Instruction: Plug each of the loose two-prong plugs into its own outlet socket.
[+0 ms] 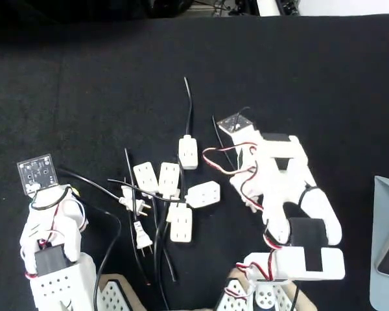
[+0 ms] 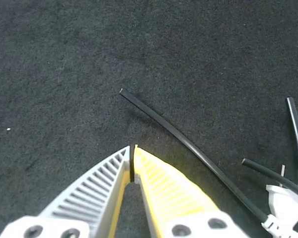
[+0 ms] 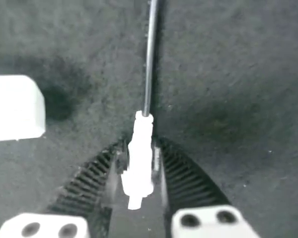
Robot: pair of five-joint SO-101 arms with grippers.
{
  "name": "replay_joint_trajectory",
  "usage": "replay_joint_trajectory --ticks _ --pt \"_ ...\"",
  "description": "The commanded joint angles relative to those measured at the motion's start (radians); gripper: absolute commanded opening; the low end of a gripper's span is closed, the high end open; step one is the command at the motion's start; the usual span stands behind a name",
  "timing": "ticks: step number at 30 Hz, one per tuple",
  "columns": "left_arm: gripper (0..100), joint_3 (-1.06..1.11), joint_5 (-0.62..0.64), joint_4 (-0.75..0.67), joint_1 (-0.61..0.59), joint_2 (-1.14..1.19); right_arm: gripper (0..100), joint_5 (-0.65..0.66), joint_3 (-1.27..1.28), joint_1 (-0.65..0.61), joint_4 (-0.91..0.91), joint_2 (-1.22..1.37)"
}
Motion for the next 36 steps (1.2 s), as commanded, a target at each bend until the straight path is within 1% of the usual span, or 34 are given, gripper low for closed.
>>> replay_joint_trajectory --ticks 1,3,9,10,13,14,18,32,36 --pt "3 0.018 0.002 0.005 -0.012 -0.005 3.3 0.006 0.004 -0.011 0.012 -0.005" --pt "3 0.018 0.002 0.005 -0.012 -0.005 1.1 0.009 0.001 -0.011 0.012 -0.005" --pt "3 0.018 0.002 0.006 -0.012 -0.005 1.5 0.009 -0.001 -0.018 0.023 -0.007" --pt "3 0.018 0.002 0.006 -0.012 -0.005 2.1 0.008 -0.010 -0.018 0.040 -0.007" --pt "3 0.018 0.002 0.006 -0.012 -0.005 9.7 0.009 -0.062 -0.017 0.146 -0.007" --pt "3 0.018 0.002 0.006 -0.012 -0.005 10.4 0.009 -0.082 -0.017 0.175 -0.007" --pt "3 0.018 0.002 0.006 -0.012 -0.005 6.3 0.011 -0.142 -0.012 0.210 0.002" --pt "3 0.018 0.002 0.006 -0.012 -0.005 6.0 0.009 -0.142 -0.017 0.298 0.004" --pt "3 0.018 0.002 0.006 -0.012 -0.005 6.1 0.009 -0.139 -0.017 0.298 0.013"
